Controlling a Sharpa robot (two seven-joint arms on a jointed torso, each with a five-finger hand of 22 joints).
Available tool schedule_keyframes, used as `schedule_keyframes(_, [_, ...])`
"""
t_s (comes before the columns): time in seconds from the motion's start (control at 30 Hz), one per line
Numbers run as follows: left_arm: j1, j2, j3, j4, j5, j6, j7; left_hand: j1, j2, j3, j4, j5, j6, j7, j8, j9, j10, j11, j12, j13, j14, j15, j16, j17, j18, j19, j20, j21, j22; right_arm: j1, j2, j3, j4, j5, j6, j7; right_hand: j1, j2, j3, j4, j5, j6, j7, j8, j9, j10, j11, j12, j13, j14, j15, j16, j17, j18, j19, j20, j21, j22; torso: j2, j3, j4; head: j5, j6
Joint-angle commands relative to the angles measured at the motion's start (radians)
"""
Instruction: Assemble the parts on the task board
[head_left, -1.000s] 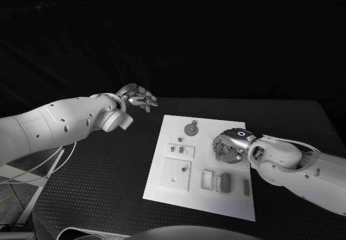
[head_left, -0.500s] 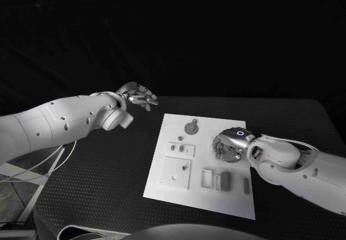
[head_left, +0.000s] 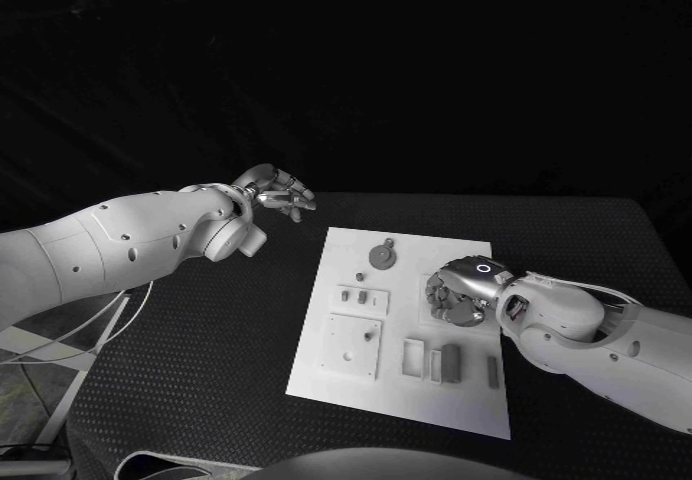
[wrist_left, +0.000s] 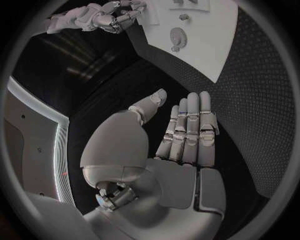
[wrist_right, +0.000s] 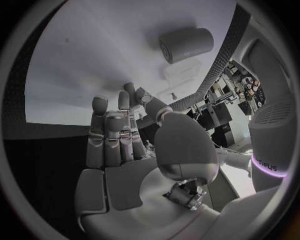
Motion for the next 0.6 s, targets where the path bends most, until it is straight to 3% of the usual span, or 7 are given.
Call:
schedule_keyframes(0.03, [0.001,0.002,0.000,0.000,0.005,0.011,0.006,-0.005,0.008,0.000,0.008,0.001,-0.006,-0.003,0.004,-0.002,-0.004,-0.002,0.001,0.001,0.007,0.000,-0.004,0.002,0.017,0.004,-0.002,0.003,-0.001,-0.001,-0.007,0.000,0.009,-0.006,-0.030,0.001,0.005,0.004,0.005,0.001,0.004,0.009,-0.002,0.004,0.007,0.005,-0.002,0.003,0.003,-0.004,-0.011,0.006,0.001,0.017,0.000,-0.009,0.007,0.021,0.000,0.0007,-0.0002,0.000,0.001])
schedule_keyframes(0.23, [0.001,0.002,0.000,0.000,0.005,0.011,0.006,-0.006,0.008,-0.001,0.009,0.001,-0.006,-0.003,0.005,-0.002,-0.004,-0.002,0.001,0.001,0.007,0.000,-0.004,0.002,0.017,0.004,-0.002,0.003,-0.001,0.000,-0.016,0.012,0.018,-0.002,-0.034,-0.001,0.006,0.003,0.006,0.001,0.004,0.009,-0.003,0.004,0.008,0.005,-0.002,0.003,0.006,-0.005,-0.012,0.006,0.001,0.017,-0.001,-0.010,0.008,0.021,0.000,-0.0002,-0.0003,0.000,0.002])
schedule_keyframes(0.6, [0.001,0.003,0.000,-0.003,0.005,0.011,0.007,-0.007,0.009,-0.001,0.011,0.001,-0.006,-0.003,0.005,-0.002,-0.004,-0.002,0.001,0.001,0.008,0.000,-0.006,0.003,0.017,0.004,-0.002,0.003,-0.002,0.026,-0.031,0.053,0.077,0.014,-0.030,-0.002,0.007,0.002,0.006,0.001,0.004,0.009,-0.003,0.004,0.009,0.005,-0.003,0.003,0.009,-0.005,-0.012,0.007,0.001,0.017,-0.001,-0.010,0.008,0.021,0.000,-0.0003,-0.0004,0.004,0.003])
